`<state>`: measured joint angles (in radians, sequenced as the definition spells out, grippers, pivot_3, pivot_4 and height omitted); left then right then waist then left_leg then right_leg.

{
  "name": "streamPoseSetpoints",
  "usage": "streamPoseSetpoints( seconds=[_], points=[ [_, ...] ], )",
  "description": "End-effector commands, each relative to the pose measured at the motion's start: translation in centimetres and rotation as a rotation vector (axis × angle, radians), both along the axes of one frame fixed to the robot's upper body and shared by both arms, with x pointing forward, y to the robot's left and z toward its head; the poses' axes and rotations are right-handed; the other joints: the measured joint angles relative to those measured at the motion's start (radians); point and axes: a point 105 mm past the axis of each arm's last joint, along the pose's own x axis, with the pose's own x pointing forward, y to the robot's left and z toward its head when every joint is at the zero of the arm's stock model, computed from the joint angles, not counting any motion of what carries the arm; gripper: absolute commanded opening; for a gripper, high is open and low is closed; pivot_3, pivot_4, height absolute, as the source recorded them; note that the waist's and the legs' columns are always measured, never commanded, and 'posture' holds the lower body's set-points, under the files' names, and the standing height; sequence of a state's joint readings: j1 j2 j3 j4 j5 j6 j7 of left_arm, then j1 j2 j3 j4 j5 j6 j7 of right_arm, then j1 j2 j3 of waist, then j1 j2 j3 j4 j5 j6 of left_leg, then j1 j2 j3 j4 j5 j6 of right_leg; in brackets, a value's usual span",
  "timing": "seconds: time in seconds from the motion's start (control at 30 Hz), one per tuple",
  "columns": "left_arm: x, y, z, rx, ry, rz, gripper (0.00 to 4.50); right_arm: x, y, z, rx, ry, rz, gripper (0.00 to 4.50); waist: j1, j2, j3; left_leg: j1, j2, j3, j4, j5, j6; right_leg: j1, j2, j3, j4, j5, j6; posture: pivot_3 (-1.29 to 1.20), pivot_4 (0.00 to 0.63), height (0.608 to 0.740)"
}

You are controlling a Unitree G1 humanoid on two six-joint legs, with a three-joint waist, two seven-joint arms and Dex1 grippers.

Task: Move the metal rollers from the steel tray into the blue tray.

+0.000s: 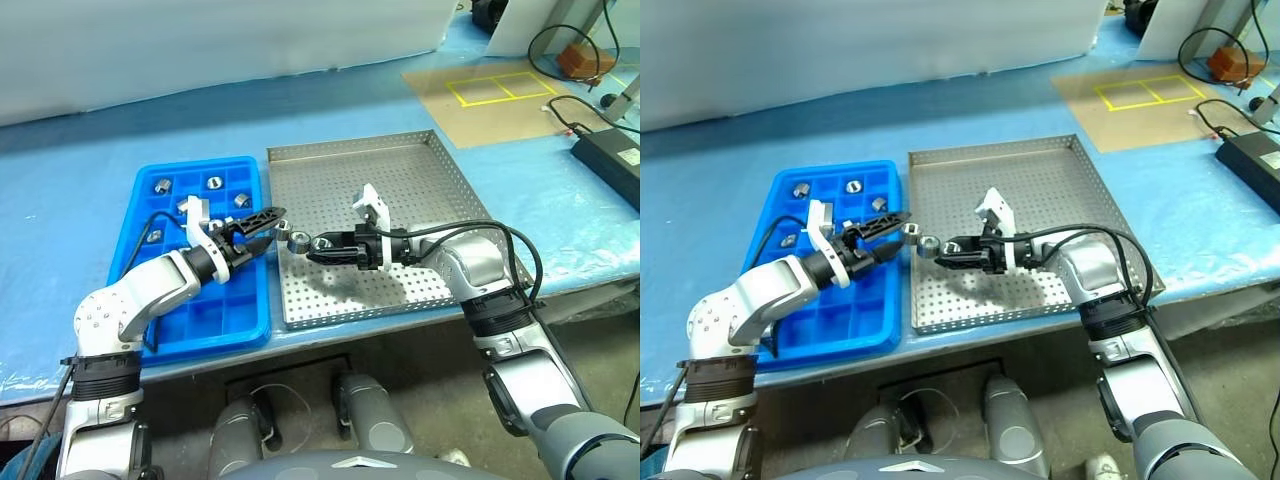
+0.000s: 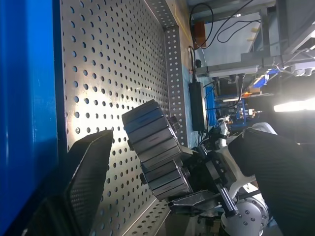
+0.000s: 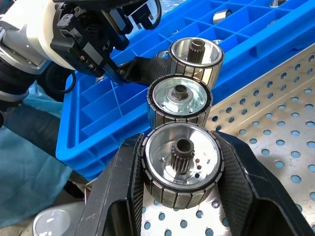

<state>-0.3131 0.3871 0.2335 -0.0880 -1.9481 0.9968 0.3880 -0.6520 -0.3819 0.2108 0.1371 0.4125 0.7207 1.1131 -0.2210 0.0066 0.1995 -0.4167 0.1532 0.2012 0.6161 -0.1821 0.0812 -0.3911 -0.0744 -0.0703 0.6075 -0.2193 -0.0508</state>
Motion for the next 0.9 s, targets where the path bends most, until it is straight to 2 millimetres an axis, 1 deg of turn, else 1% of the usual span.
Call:
streamPoseSetpoints(
  seconds=[0.03,0.07,0.33,0.37,0.43,0.5,0.53,0.6,0.73,0.8,0.9],
  points=[
    [0.0,-0.4,1.0,-0.007,-0.028,-0.018,3.16,0.1,0.4,1.4,0.038,-0.052,0.017,1.64,0.000,0.000,0.000,0.000,0.000,0.000,0.000,0.000,0.000,0.000,0.000,0.000,0.000,0.000,0.000,-0.63,0.150,0.740],
    [0.1,-0.5,0.9,-0.006,-0.027,-0.021,2.85,0.1,0.4,1.4,0.040,-0.050,0.016,1.64,0.000,0.000,0.000,0.000,0.000,0.000,0.000,0.000,0.000,0.000,0.000,0.000,0.000,0.000,0.000,-0.63,0.150,0.740],
    [0.6,-0.8,0.7,-0.012,-0.017,-0.012,2.85,0.2,0.6,1.4,0.041,-0.055,0.013,1.64,0.000,0.000,0.000,0.000,0.000,0.000,0.000,0.000,0.000,0.000,0.000,0.000,0.000,0.000,0.000,-0.63,0.150,0.740],
    [0.7,-0.9,0.7,-0.013,-0.024,-0.012,2.47,0.2,0.7,1.4,0.041,-0.055,0.012,1.64,0.000,0.000,0.000,0.000,0.000,0.000,0.000,0.000,0.000,0.000,0.000,0.000,0.000,0.000,0.000,-0.63,0.150,0.740],
    [0.9,-1.1,0.7,-0.024,-0.030,-0.013,1.96,0.2,0.7,1.4,0.044,-0.054,0.012,1.64,0.000,0.000,0.000,0.000,0.000,0.000,0.000,0.000,0.000,0.000,0.000,0.000,0.000,0.000,0.000,-0.63,0.150,0.740],
    [1.1,-1.4,0.1,-0.014,-0.004,-0.005,1.30,0.3,0.7,1.3,0.041,-0.059,0.007,1.64,0.000,0.000,0.000,0.000,0.000,0.000,0.000,0.000,0.000,0.000,0.000,0.000,0.000,0.000,0.000,-0.63,0.150,0.740],
    [1.0,-1.6,0.1,-0.015,-0.005,-0.012,1.24,0.3,0.8,1.4,0.044,-0.058,0.006,1.64,0.000,0.000,0.000,0.000,0.000,0.000,0.000,0.000,0.000,0.000,0.000,0.000,0.000,0.000,0.000,-0.64,0.150,0.740],
    [0.8,-2.0,0.6,-0.034,-0.034,-0.023,1.24,0.3,0.8,1.4,0.046,-0.056,0.005,1.64,0.000,0.000,0.000,0.000,0.000,0.000,0.000,0.000,0.000,0.000,0.000,0.000,0.000,0.000,0.000,-0.64,0.150,0.740],
    [0.6,-2.1,0.9,-0.029,-0.053,-0.032,1.24,0.3,0.7,1.3,0.044,-0.057,0.004,1.64,-0.001,0.000,0.000,0.000,0.000,0.000,0.000,0.000,0.000,0.000,0.000,0.000,0.000,0.000,0.000,-0.64,0.150,0.740],
    [0.8,-2.0,1.1,-0.022,-0.067,-0.025,1.24,0.4,0.7,1.4,0.048,-0.056,0.000,1.64,-0.001,0.000,0.000,0.000,0.000,0.000,0.000,0.000,0.000,0.000,0.000,0.000,0.000,0.000,0.000,-0.64,0.150,0.740],
    [1.6,-1.1,1.9,0.057,-0.148,0.016,1.24,0.6,0.7,1.7,0.062,-0.051,-0.009,1.64,-0.001,0.000,0.000,0.000,0.000,0.000,0.000,0.000,0.000,0.000,0.000,0.000,0.000,0.000,0.000,-0.63,0.150,0.740]
  ],
)
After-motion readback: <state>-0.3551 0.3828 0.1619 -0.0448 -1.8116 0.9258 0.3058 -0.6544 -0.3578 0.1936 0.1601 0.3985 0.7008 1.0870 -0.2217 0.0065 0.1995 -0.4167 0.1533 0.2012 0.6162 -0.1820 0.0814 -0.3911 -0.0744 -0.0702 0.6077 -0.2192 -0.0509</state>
